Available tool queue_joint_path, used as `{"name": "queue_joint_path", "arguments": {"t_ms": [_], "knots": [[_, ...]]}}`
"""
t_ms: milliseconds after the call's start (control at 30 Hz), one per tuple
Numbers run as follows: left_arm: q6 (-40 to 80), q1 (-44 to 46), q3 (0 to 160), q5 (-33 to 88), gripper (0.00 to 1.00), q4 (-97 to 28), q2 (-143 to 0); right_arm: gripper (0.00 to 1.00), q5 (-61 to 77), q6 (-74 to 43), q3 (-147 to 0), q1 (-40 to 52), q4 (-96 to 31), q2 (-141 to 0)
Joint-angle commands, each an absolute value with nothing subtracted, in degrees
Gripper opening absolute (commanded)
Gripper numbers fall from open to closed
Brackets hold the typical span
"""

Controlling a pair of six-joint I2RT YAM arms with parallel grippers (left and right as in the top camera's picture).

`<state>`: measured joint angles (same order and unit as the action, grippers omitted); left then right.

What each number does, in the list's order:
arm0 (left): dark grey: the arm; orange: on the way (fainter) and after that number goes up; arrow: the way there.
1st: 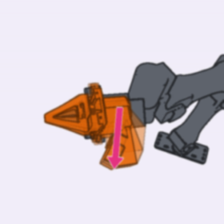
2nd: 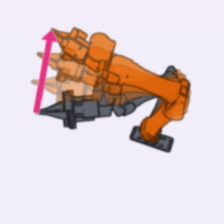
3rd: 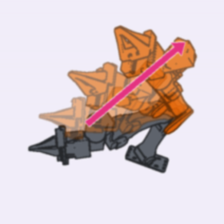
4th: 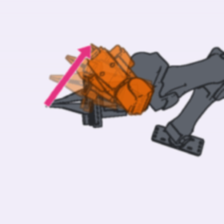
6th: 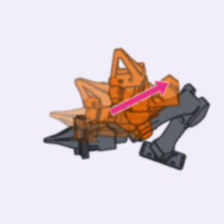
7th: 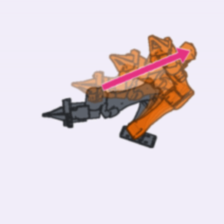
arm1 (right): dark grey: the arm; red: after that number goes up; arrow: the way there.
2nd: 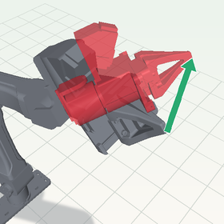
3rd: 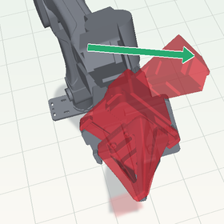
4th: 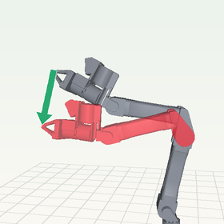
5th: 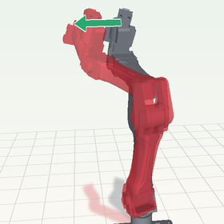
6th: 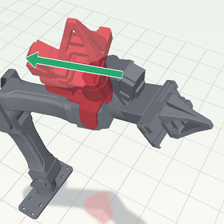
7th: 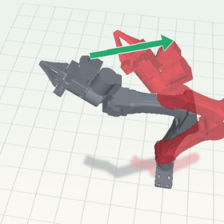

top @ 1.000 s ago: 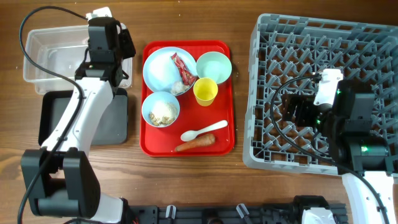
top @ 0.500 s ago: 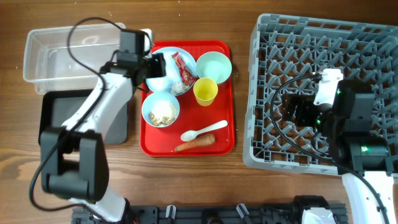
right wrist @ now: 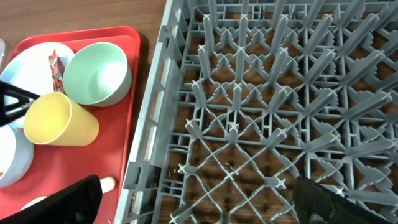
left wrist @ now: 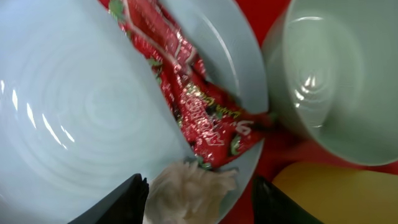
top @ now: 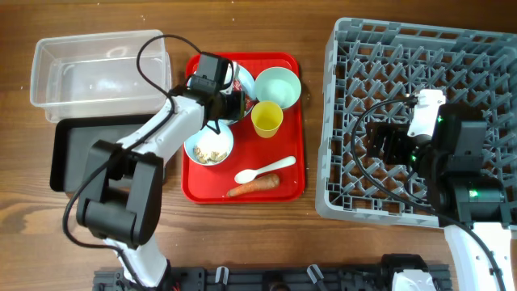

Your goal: Sort waste into correct bins and load items into the dishwasher rack

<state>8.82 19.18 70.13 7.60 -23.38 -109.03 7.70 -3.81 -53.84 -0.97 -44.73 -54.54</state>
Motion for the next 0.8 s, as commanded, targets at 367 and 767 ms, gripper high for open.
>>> {"name": "queue_joint_path", "arguments": {"t_ms": [367, 767], "knots": [[7.70, 19.51, 70.39, 3.79, 0.18, -25.80, -110.72, 1.00, 8.60, -4.51, -55.18, -1.19, -44.66, -54.65], [7.73, 18.41, 71.00, -11.38, 0.04, -21.37, -103.83, 1.00, 8.58, -4.51, -55.18, -1.21, -44.82, -54.65]]}}
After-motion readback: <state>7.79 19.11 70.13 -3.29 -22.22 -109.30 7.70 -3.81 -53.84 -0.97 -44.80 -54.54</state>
